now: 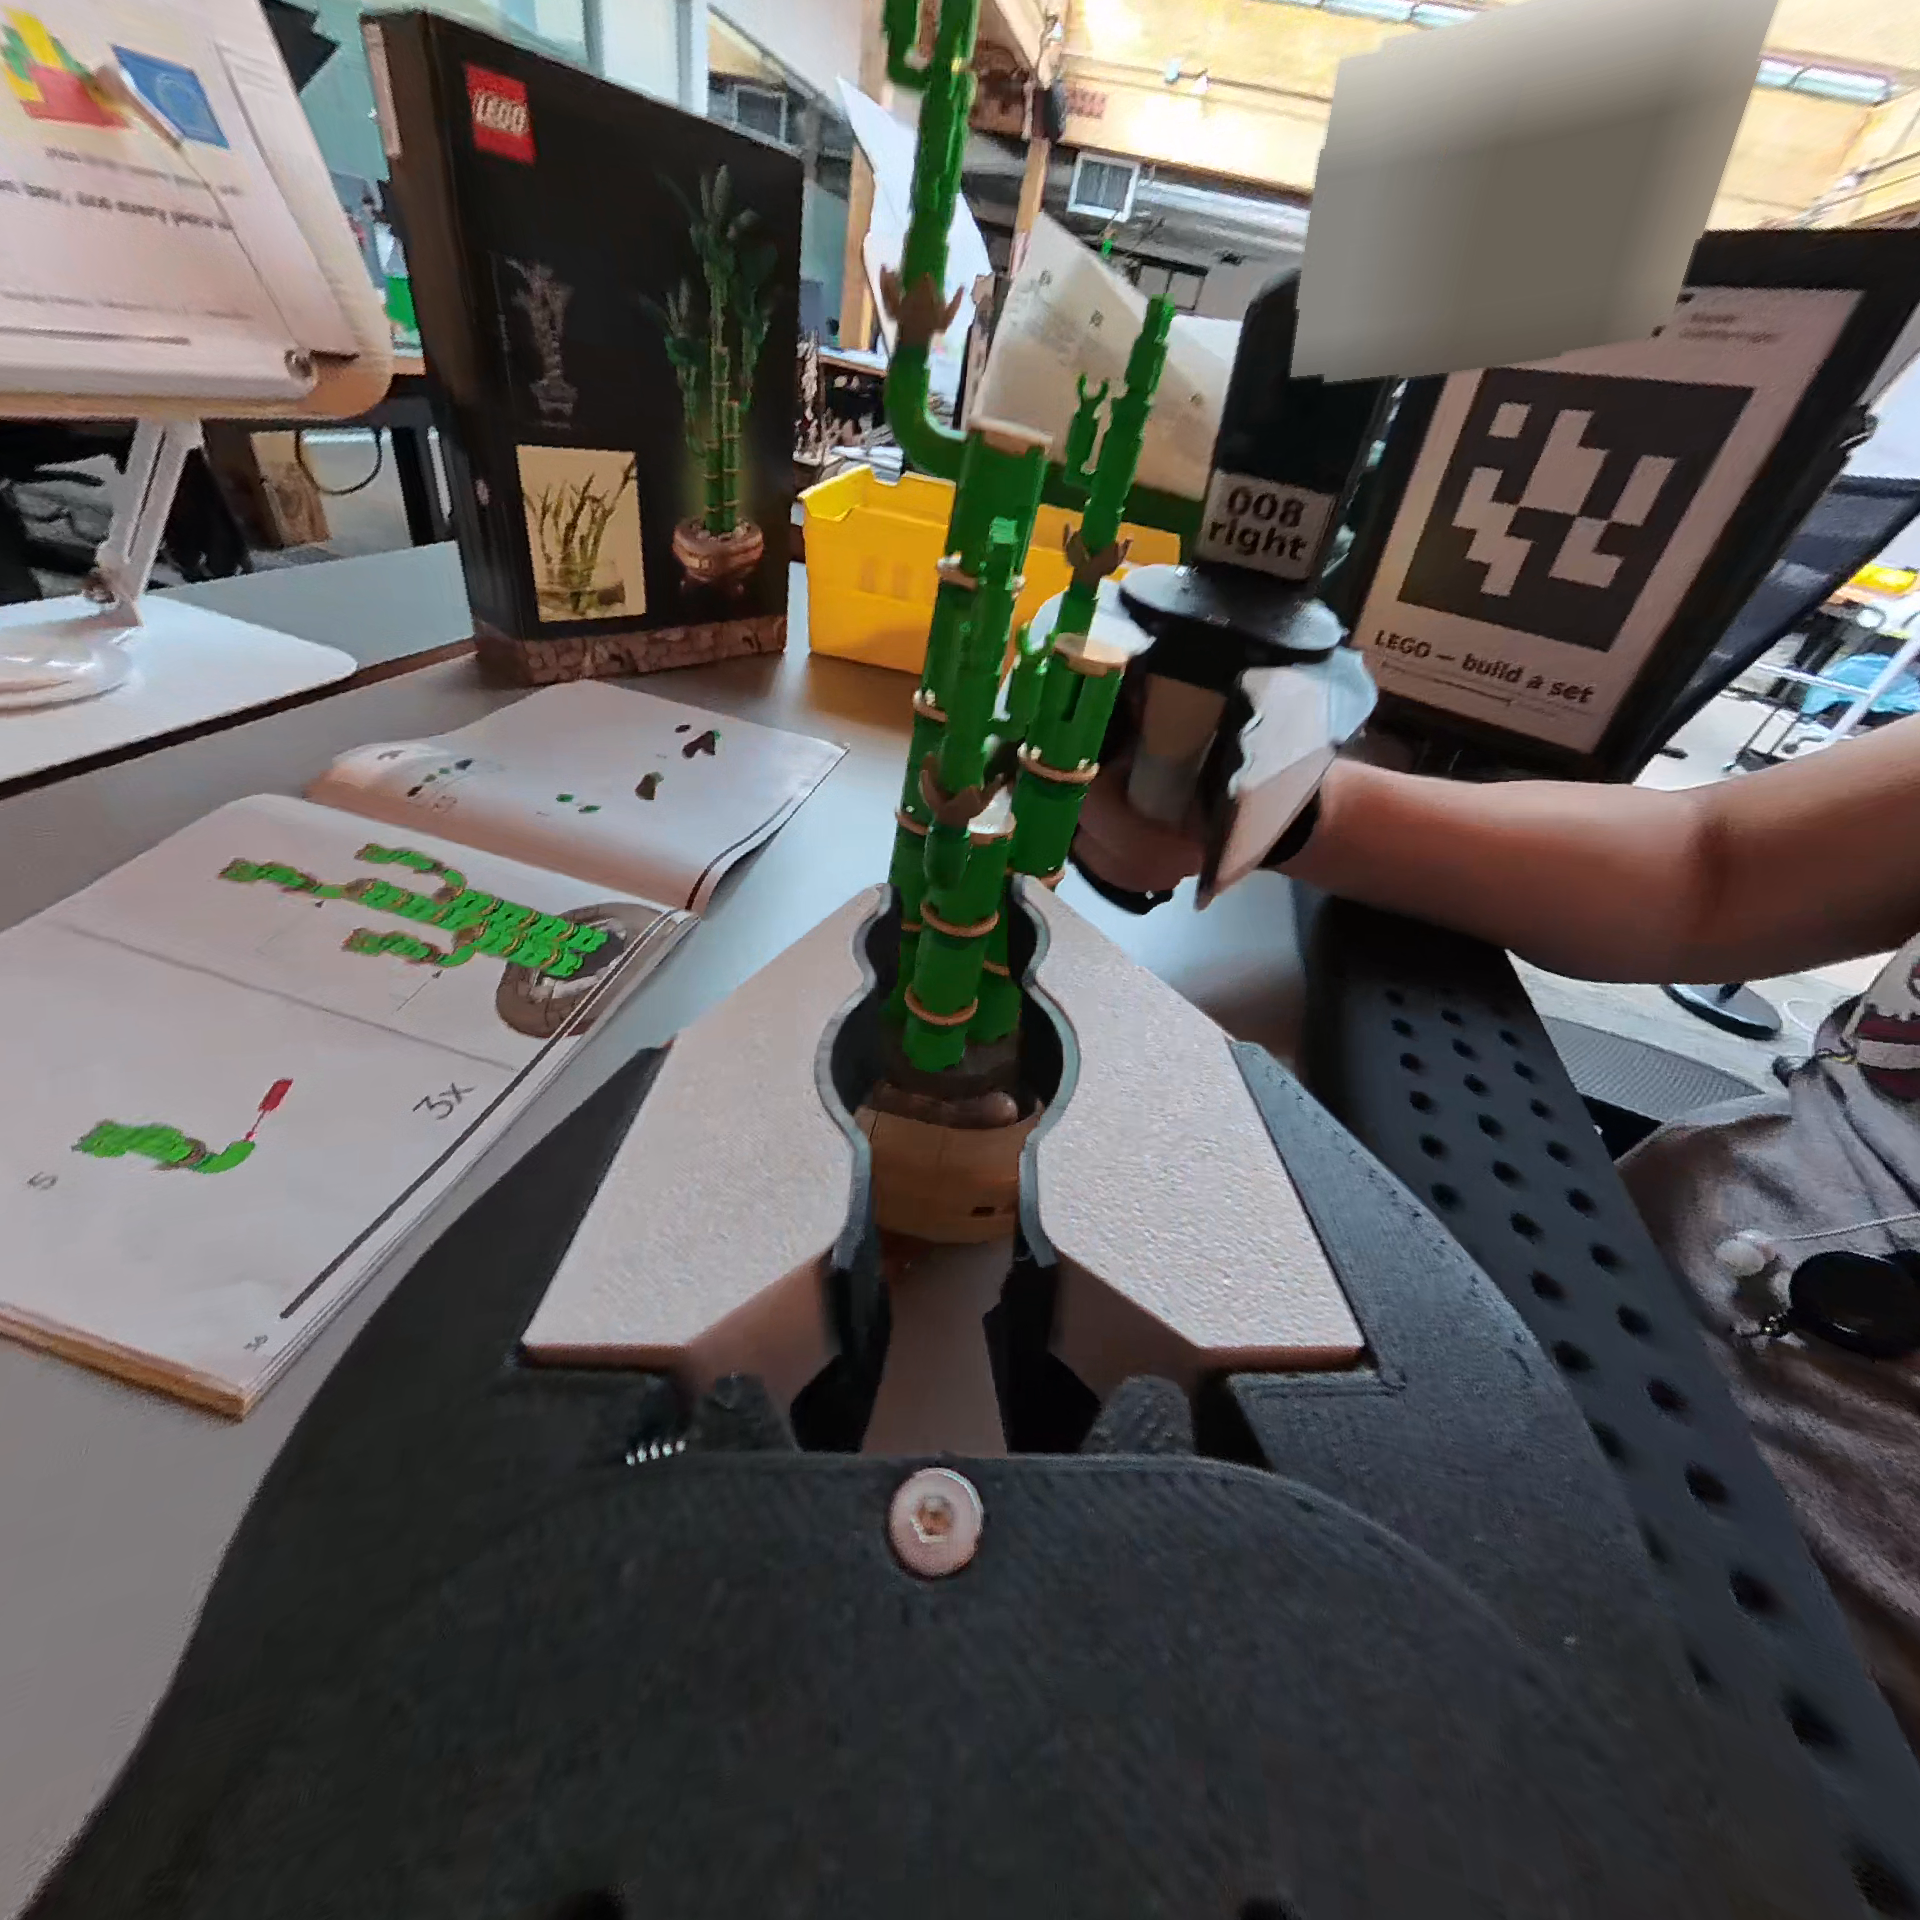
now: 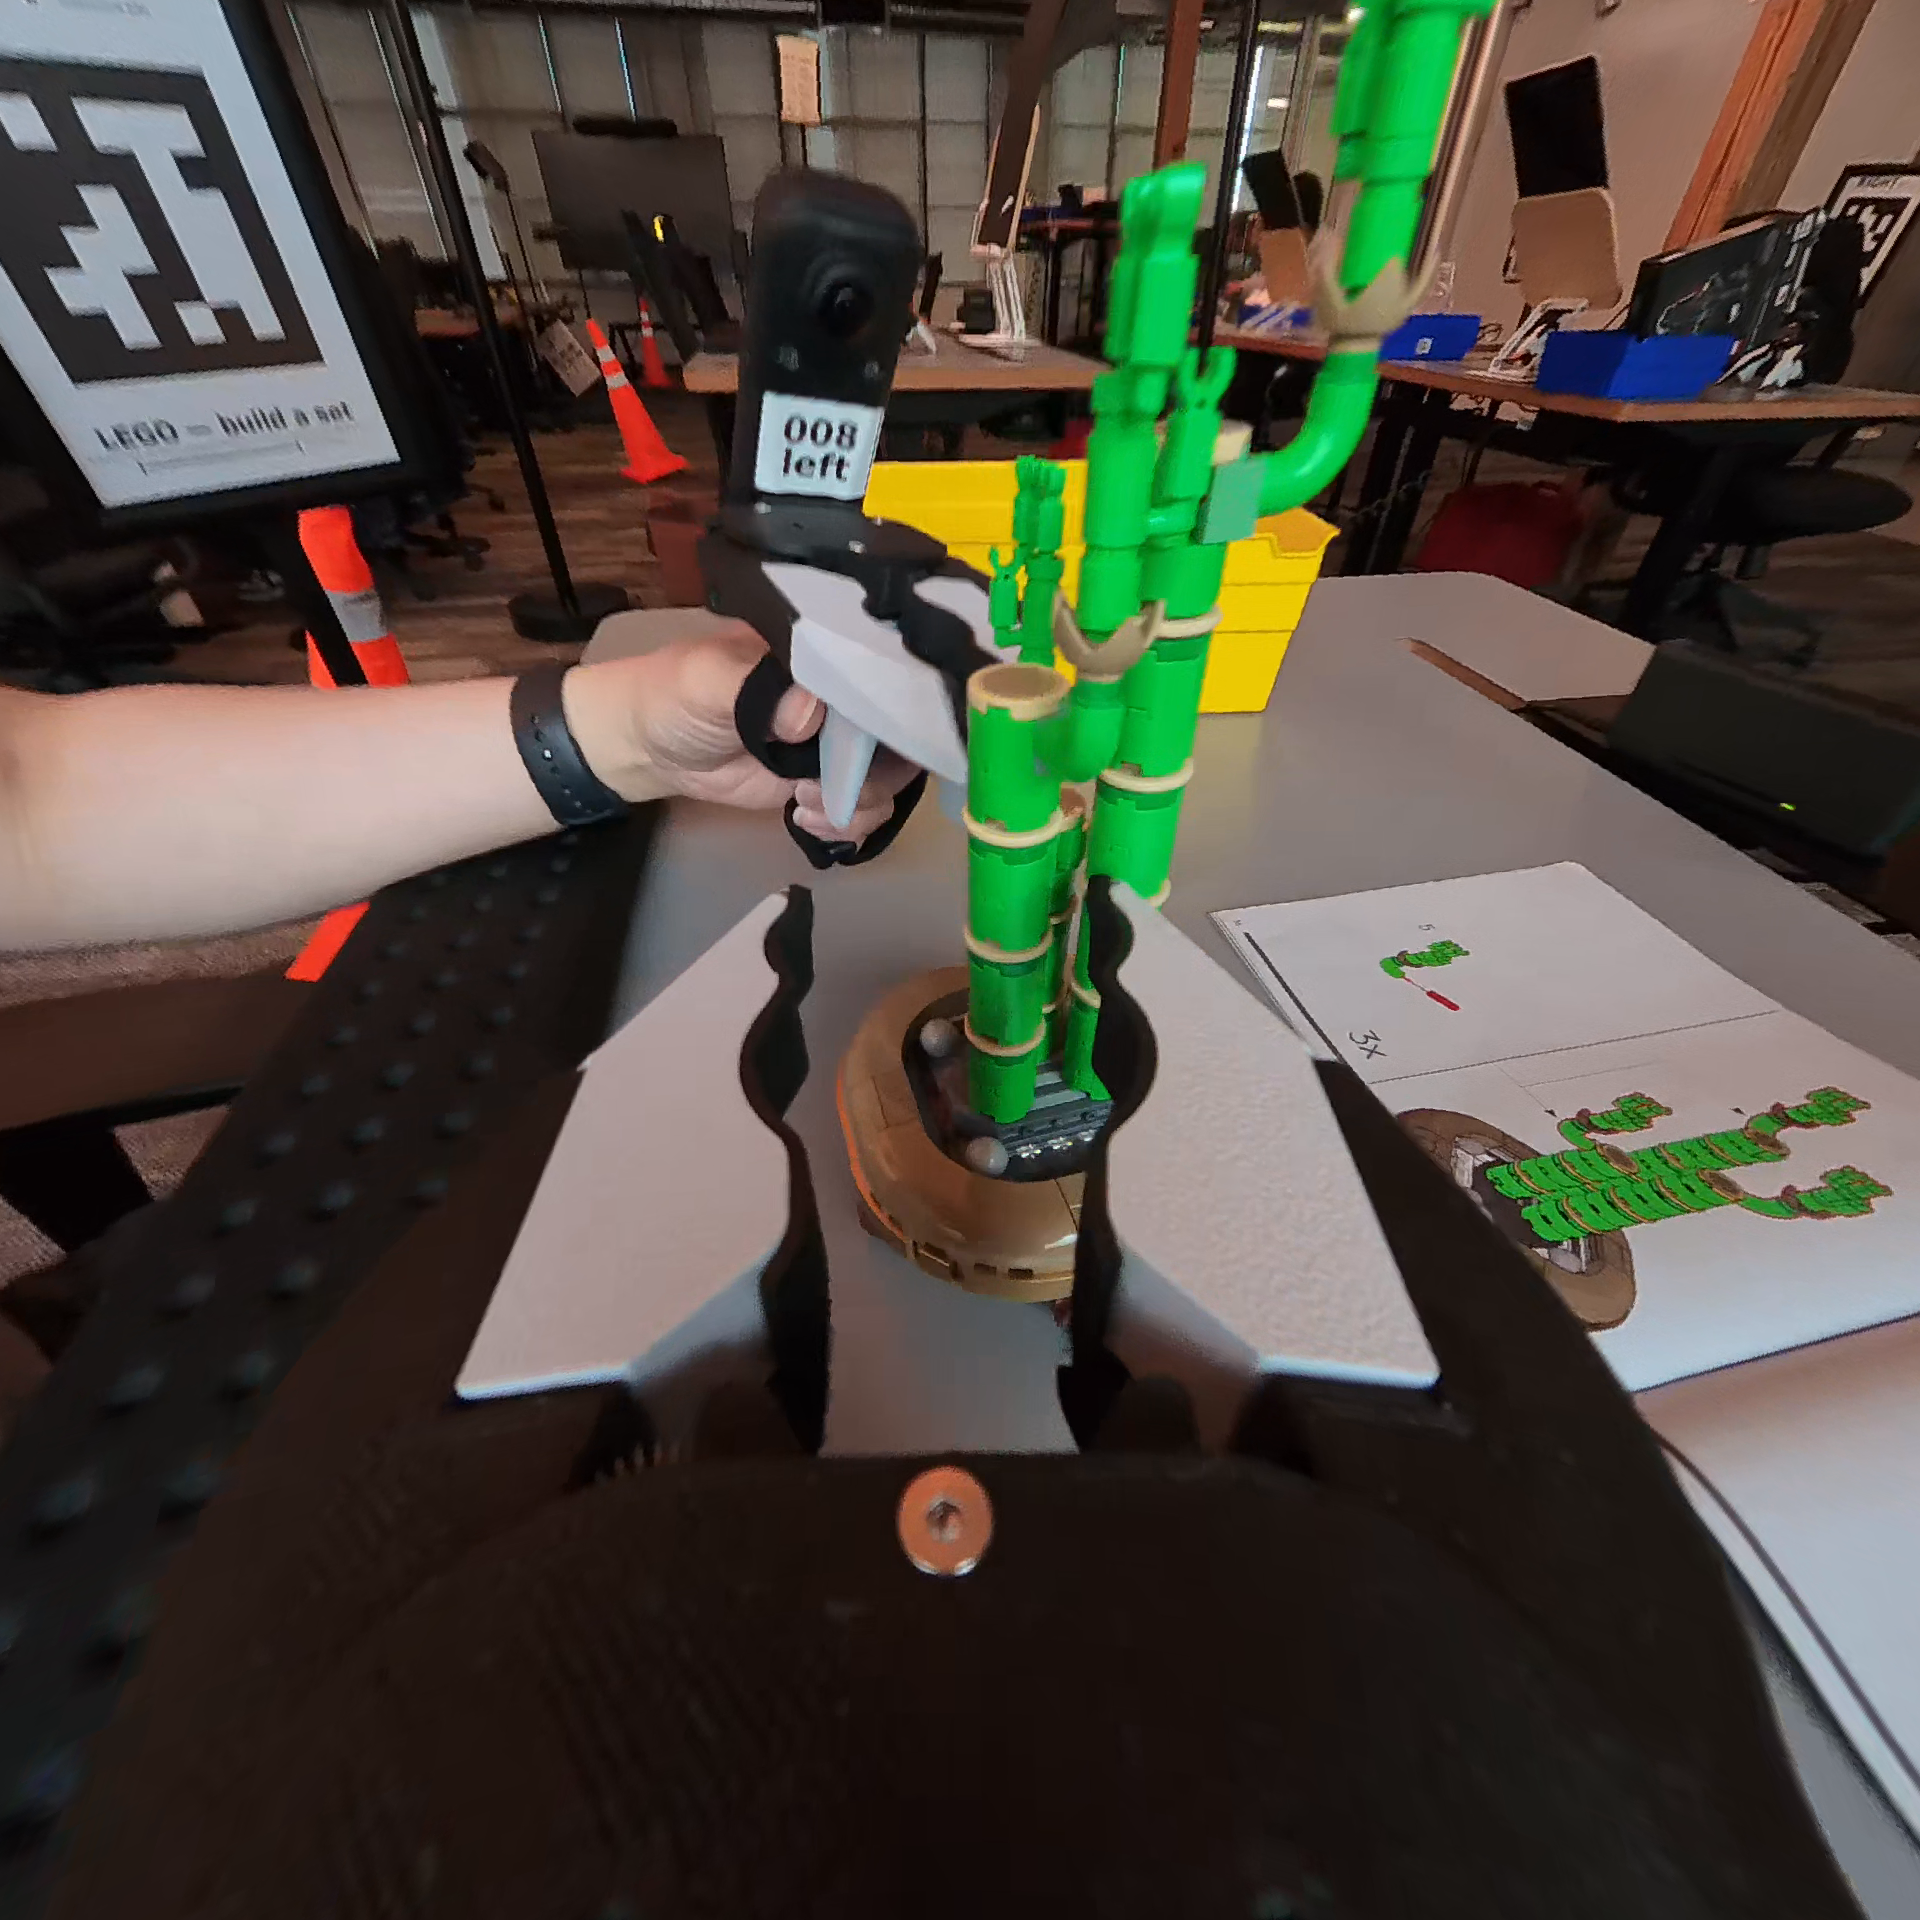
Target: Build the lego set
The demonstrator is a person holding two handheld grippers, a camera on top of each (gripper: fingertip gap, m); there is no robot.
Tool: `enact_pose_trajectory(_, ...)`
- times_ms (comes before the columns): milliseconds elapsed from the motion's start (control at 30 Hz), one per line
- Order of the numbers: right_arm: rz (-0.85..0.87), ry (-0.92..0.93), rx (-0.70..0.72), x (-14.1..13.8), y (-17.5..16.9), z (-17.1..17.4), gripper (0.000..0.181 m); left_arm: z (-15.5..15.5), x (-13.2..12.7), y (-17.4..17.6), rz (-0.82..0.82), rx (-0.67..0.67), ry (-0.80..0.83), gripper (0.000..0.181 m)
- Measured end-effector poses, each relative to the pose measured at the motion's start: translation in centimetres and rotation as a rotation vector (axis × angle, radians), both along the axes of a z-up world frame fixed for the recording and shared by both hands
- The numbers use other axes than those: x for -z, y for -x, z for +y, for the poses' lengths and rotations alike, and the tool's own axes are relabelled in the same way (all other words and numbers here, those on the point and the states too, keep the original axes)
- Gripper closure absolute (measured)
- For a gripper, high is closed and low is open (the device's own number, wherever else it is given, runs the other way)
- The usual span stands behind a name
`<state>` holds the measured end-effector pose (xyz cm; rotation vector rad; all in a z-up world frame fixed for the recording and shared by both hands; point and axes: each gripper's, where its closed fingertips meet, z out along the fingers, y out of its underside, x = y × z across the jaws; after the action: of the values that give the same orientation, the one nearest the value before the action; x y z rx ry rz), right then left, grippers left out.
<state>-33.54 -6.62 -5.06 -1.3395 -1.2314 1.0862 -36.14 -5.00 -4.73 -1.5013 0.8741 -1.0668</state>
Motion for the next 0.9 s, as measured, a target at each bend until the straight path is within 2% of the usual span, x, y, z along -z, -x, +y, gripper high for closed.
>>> enact_pose_trajectory(367, 0.054, 0.029, -0.115, -0.18, 0.84, -0.27, 0.136, 0.20, 0.34, -0.46, 0.060, 0.019, -0.068, 0.174)
enact_pose_trajectory(500, 0.040, 0.004, -0.105, -0.10, 0.73, -0.19, 0.136, 0.05, 0.17, -0.63, 0.040, 0.042, -0.051, 0.167)
enact_pose_trajectory(667, 0.031, -0.013, -0.106, 0.01, 1.06, -0.54, 0.131, 0.42, 0.41, -0.86, 0.045, 0.036, -0.055, 0.174)
enact_pose_trajectory(900, 0.044, 0.017, -0.111, -0.01, 1.07, -0.65, 0.130, 0.51, 0.39, -0.92, 0.025, 0.030, -0.073, 0.175)
